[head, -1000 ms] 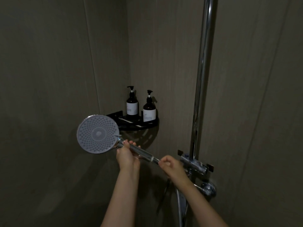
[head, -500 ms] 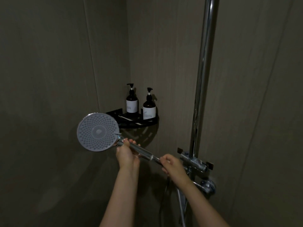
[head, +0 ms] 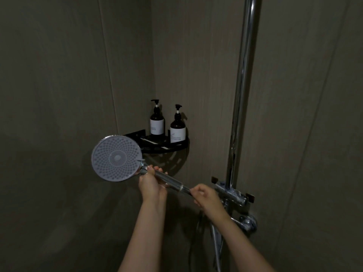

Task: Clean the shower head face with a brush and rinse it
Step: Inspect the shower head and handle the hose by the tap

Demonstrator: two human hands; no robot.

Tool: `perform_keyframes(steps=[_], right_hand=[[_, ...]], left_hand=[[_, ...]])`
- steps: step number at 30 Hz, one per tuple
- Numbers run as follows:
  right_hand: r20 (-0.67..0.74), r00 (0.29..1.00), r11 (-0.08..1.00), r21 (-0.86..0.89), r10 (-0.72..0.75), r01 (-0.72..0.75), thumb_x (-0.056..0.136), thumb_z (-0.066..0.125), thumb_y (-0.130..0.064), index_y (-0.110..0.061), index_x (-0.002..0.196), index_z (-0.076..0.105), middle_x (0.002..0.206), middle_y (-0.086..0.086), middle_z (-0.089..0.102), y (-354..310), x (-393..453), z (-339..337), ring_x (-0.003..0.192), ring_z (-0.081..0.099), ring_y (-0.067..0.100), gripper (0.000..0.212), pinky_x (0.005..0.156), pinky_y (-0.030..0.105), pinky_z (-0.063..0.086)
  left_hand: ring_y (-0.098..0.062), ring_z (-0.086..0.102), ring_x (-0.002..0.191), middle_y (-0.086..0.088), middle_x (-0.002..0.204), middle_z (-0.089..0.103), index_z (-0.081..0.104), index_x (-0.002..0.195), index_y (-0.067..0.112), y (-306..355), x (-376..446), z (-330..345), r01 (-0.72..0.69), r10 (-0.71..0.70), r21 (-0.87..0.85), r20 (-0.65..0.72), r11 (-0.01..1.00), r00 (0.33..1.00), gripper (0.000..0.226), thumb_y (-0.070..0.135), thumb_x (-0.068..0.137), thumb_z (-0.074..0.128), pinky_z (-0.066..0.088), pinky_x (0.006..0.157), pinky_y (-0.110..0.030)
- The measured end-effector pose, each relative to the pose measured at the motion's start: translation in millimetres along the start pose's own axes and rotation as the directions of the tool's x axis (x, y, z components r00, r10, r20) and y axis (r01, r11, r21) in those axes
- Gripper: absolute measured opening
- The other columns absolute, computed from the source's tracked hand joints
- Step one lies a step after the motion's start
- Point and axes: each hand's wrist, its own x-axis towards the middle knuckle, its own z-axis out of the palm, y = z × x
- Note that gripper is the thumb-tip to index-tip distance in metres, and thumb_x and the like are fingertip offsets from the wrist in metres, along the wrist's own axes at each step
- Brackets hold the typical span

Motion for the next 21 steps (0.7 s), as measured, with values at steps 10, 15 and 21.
perform_keyframes(steps=[10, 15, 21], right_hand=[[0.007, 1.000, 1.000, 0.013, 0.018, -0.018, 0.093, 0.052, -0.023, -0.016, 0.092, 0.057, 0.069, -0.005, 0.060, 1.3, -1.5, -0.1, 0.057, 0.059, -0.003, 0.008, 0.051, 0.009, 0.044], [0.002, 0.999, 0.999, 0.032, 0.041, -0.041, 0.096, 0.048, -0.020, -0.018, 0.082, 0.055, 0.064, -0.008, 0.053, -0.1, -3.1, 1.7, 0.051, 0.054, -0.004, 0.016, 0.045, 0.007, 0.039], [0.025, 0.999, 1.000, -0.010, 0.030, -0.030, 0.095, 0.049, -0.023, -0.020, 0.083, 0.057, 0.067, -0.007, 0.058, 1.0, -1.6, 1.4, 0.061, 0.057, 0.002, 0.014, 0.058, 0.012, 0.044]], left_hand=[[-0.010, 0.050, 0.065, 0.003, 0.075, 0.050, 0.050, 0.083, 0.018, -0.6, 1.1, -1.2, 0.008, -0.008, 0.005, 0.006, 1.000, 1.000, 0.019, 0.012, 0.098, 0.040, 0.045, 0.066, -0.030], [-0.011, 0.050, 0.065, 0.002, 0.075, 0.050, 0.050, 0.082, 0.018, -1.4, -0.4, -3.6, 0.001, -0.001, 0.004, 0.002, 1.000, 1.000, 0.020, 0.011, 0.098, 0.039, 0.045, 0.066, -0.030], [-0.011, 0.051, 0.067, 0.002, 0.076, 0.050, 0.050, 0.083, 0.017, -0.2, -0.5, -4.3, -0.004, 0.005, 0.008, -0.009, 1.000, 1.000, 0.019, 0.011, 0.097, 0.040, 0.046, 0.067, -0.031]])
